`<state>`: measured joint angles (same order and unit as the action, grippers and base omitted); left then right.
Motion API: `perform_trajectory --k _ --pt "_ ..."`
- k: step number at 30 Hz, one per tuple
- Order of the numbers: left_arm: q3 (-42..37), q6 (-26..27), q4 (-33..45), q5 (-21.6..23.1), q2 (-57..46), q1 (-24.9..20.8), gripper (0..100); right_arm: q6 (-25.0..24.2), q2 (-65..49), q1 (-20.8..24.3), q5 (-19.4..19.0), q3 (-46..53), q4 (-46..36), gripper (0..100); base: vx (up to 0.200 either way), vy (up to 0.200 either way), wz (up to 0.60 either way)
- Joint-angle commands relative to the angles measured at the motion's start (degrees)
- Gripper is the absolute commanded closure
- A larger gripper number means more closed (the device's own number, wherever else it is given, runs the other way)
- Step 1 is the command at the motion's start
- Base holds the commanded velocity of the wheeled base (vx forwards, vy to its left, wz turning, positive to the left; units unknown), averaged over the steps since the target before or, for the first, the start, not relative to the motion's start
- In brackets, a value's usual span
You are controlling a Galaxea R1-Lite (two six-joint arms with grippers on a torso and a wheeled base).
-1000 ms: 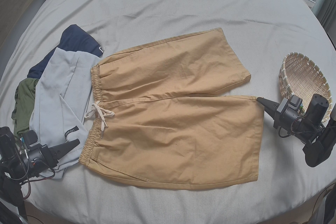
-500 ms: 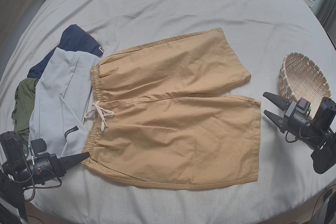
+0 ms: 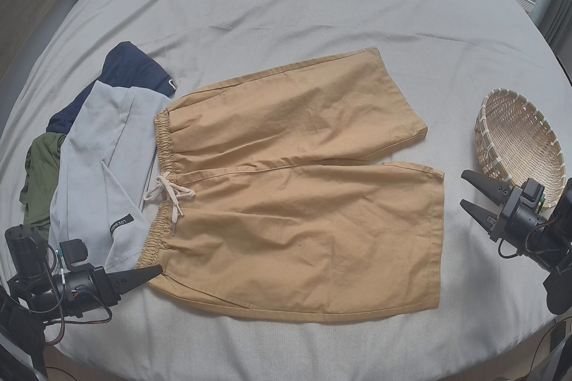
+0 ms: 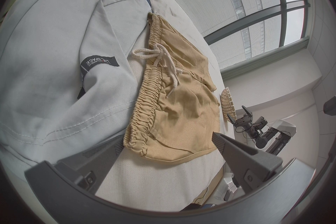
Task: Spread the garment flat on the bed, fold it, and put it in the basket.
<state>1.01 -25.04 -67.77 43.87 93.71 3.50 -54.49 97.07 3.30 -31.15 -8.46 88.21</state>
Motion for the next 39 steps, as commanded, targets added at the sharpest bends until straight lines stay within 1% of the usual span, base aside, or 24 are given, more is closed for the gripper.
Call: perform_trajectory --k 1,2,3,5,12,15,17,19,20,21,22,24,26,32,39 --pt "-1.01 -0.10 -0.08 -0.28 1.04 -0.07 0 0.35 -1.36 0.12 0.03 1.08 0.03 0 0.000 0.000 0.00" --pt "-0.92 -0.10 -0.08 -0.28 1.04 0.02 0 0.44 -1.54 0.12 0.03 1.43 0.03 0 0.000 0.000 0.00" --pt "-0.92 -0.10 -0.08 -0.28 1.12 0.02 100 0.44 -1.62 0.12 0.03 1.52 -0.06 0 0.000 0.000 0.00" --pt "-0.84 -0.01 -0.17 -0.19 1.74 -0.07 100 0.61 -1.62 0.21 -0.14 2.48 -0.06 0 0.000 0.000 0.00" --pt "-0.66 -0.01 -0.17 -0.19 2.71 -0.07 100 6.24 -0.48 2.15 -0.93 8.02 -0.14 0 0.000 0.000 0.00" --pt "-0.75 -0.01 -0.44 -0.19 2.79 -0.07 100 7.29 0.84 3.20 -1.20 8.46 -0.94 0 0.000 0.000 0.00" --pt "-1.01 -0.10 -0.70 -0.19 2.88 -0.07 100 7.47 1.36 3.82 -1.20 8.46 -2.96 0 0.000 0.000 0.00" --pt "-1.01 -0.19 -0.88 -0.19 2.79 -0.07 100 8.17 1.36 5.13 -1.11 8.46 -6.82 0 0.000 0.000 0.00" --pt "-1.01 -0.19 -0.88 -0.19 2.79 -0.07 100 8.17 1.36 5.13 -1.11 8.46 -6.82 0 0.000 0.000 0.00" --pt "-1.01 -0.19 -0.96 -0.19 2.79 -0.07 100 10.55 1.45 6.54 -0.76 8.46 -11.66 0 0.000 0.000 0.00" --pt "-1.01 -0.27 -0.96 -0.19 2.71 0.02 100 11.78 1.54 6.89 -0.58 8.46 -13.59 0 0.000 0.000 0.00" --pt "-1.01 -0.27 -0.96 -0.19 2.71 0.02 100 14.59 1.63 7.33 -0.67 8.46 -16.76 0 0.000 0.000 0.00" --pt "-1.01 -0.27 -0.96 -0.19 2.62 0.02 100 15.64 1.63 7.51 -0.67 8.46 -17.99 0 0.000 0.000 0.00" --pt "-1.01 -0.27 -0.96 -0.10 2.62 0.02 100 15.73 2.86 8.12 -0.58 8.46 -19.04 0 0.000 0.000 0.00" --pt "-1.01 -0.27 -0.96 -0.19 2.62 0.10 100 16.00 2.59 10.67 -0.58 8.46 -23.88 0 0.000 0.000 0.00"
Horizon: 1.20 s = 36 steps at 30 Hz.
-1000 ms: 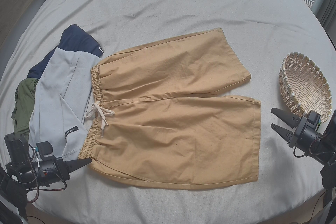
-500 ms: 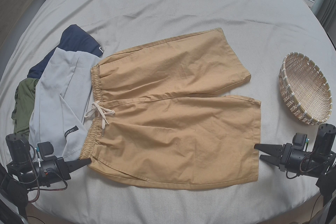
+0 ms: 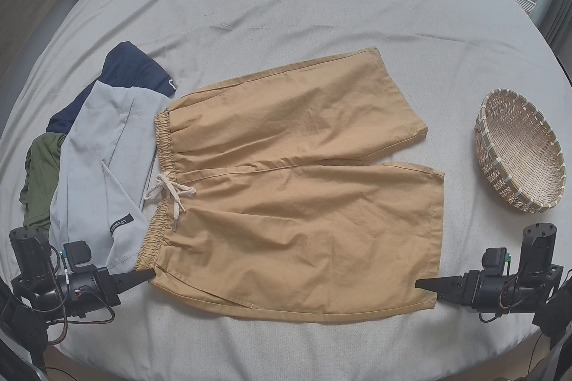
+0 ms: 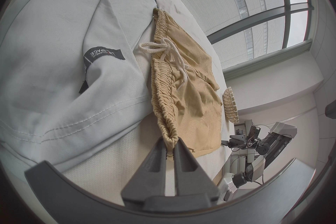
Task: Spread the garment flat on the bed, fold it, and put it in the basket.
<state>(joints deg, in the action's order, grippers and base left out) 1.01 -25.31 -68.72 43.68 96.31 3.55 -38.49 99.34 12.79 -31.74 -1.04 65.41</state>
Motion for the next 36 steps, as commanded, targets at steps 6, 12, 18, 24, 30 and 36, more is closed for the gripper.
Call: perform_trajectory --k 6,12,18,24,30,36 --pt "-1.01 0.17 -0.01 0.00 -0.15 -0.03 100 0.78 1.82 1.36 0.02 1.04 -0.99 0 0.000 0.000 0.00" --pt "-1.01 0.17 -0.10 0.00 -0.15 -0.03 100 1.04 2.44 0.92 0.19 1.04 -1.25 100 0.000 0.000 0.00" --pt "-1.01 0.26 -0.01 -0.09 -0.07 0.06 100 1.04 1.65 0.13 1.42 1.04 -2.05 100 0.000 0.000 0.00" --pt "-1.01 0.70 -0.01 -0.35 0.46 0.41 100 1.13 -2.05 -0.13 2.56 1.04 -6.53 100 0.000 0.000 0.00" --pt "-1.01 0.35 7.63 -0.96 -1.30 -0.12 100 3.42 -7.93 -0.04 2.48 1.04 -14.61 100 0.000 0.000 0.00" --pt "-1.01 2.90 18.71 -0.88 -6.48 -0.91 100 7.90 -11.71 -0.13 2.56 1.04 -22.61 100 0.000 0.000 0.00"
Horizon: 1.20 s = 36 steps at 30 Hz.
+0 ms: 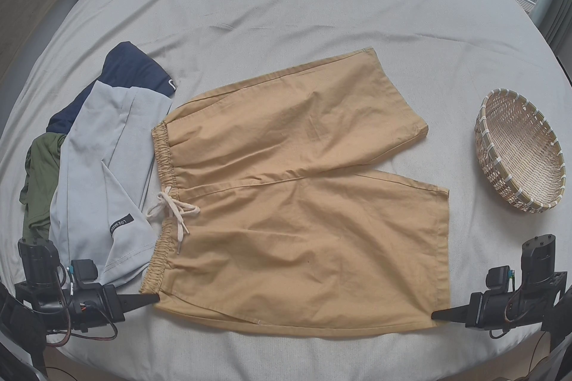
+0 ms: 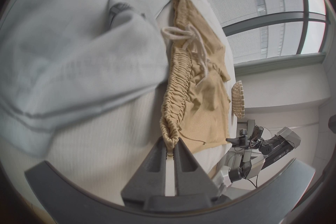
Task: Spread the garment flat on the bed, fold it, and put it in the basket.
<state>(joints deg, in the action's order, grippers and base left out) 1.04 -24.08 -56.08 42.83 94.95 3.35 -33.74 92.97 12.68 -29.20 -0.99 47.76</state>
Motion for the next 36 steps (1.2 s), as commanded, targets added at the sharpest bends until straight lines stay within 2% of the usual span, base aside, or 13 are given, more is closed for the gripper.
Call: perform_trajectory --k 1,9,14,18,22,24,30,36 --pt "-1.04 2.02 7.74 -0.02 -6.27 -0.80 100 3.60 -5.69 -0.02 0.02 0.99 -5.75 100 0.000 0.000 0.00" --pt "-0.86 5.36 25.05 -0.02 -17.43 -3.88 100 6.32 -11.75 0.51 0.02 0.99 -13.57 100 0.000 0.000 0.00" --pt "-0.16 6.15 31.64 -0.02 -22.00 -5.11 100 7.11 -16.06 0.59 0.10 0.99 -17.97 100 0.000 0.000 0.00" --pt "0.99 6.15 31.64 0.15 -22.53 -5.11 100 6.94 -17.56 0.07 0.10 0.46 -17.62 100 0.000 0.000 0.00" --pt "4.68 5.80 29.89 0.59 -24.29 -4.76 100 6.32 -22.30 -2.31 0.10 -4.81 -17.62 100 0.000 0.000 0.00" --pt "7.40 4.92 29.09 0.86 -26.13 -4.76 100 5.00 -25.82 -4.59 -0.16 -9.91 -17.62 100 0.000 0.000 0.00" --pt "13.55 -0.62 24.35 0.94 -29.39 -5.29 100 -3.70 -30.74 -4.59 0.02 -22.66 -17.88 100 0.000 0.000 0.00" --pt "16.81 -3.87 17.84 0.15 -27.98 -5.11 100 -4.84 -28.72 -4.77 0.02 -31.62 -18.06 100 0.000 0.000 0.00"
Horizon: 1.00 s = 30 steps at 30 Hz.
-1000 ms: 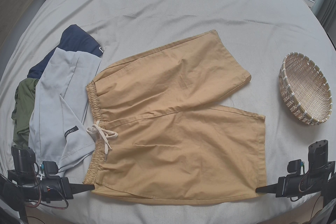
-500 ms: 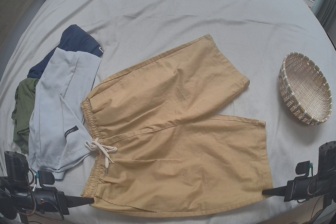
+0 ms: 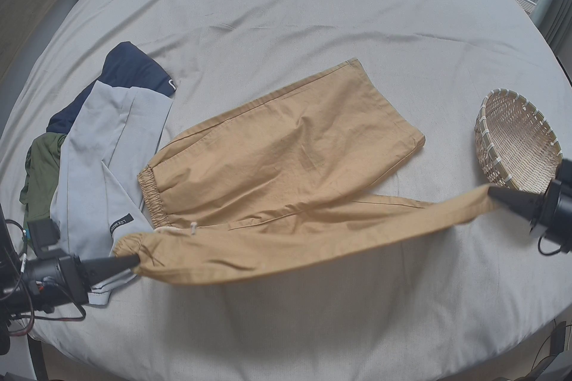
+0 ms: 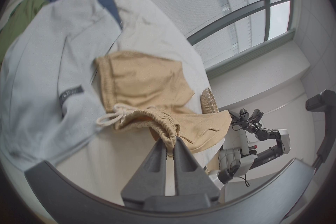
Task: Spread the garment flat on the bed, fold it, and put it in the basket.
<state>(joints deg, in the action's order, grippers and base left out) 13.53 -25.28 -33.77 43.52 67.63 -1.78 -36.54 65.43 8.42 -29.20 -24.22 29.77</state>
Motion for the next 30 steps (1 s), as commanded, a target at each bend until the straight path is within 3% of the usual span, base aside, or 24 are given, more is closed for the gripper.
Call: perform_trajectory --k 1,6,7,16,30 --pt "4.93 -3.02 -6.31 -1.07 0.31 0.11 100 -2.14 0.75 -0.51 0.02 -11.64 -0.06 100 0.000 0.000 0.00" --pt "5.10 -3.02 -8.16 -2.56 1.62 0.11 100 -3.10 3.83 -0.16 0.02 -16.29 -0.15 100 0.000 0.000 0.00" --pt "5.19 -3.02 -10.00 -3.97 3.29 0.11 100 -4.86 7.52 0.01 0.02 -20.78 0.20 100 0.000 0.000 0.00" --pt "5.10 -6.27 -13.69 -5.90 4.00 0.11 100 -4.95 14.99 0.28 -0.07 -30.97 0.03 100 0.000 0.000 0.00" --pt "6.77 -5.92 -14.84 -5.73 8.39 -0.15 100 -4.86 20.71 -0.34 0.10 -32.82 0.99 100 0.000 0.000 0.00"
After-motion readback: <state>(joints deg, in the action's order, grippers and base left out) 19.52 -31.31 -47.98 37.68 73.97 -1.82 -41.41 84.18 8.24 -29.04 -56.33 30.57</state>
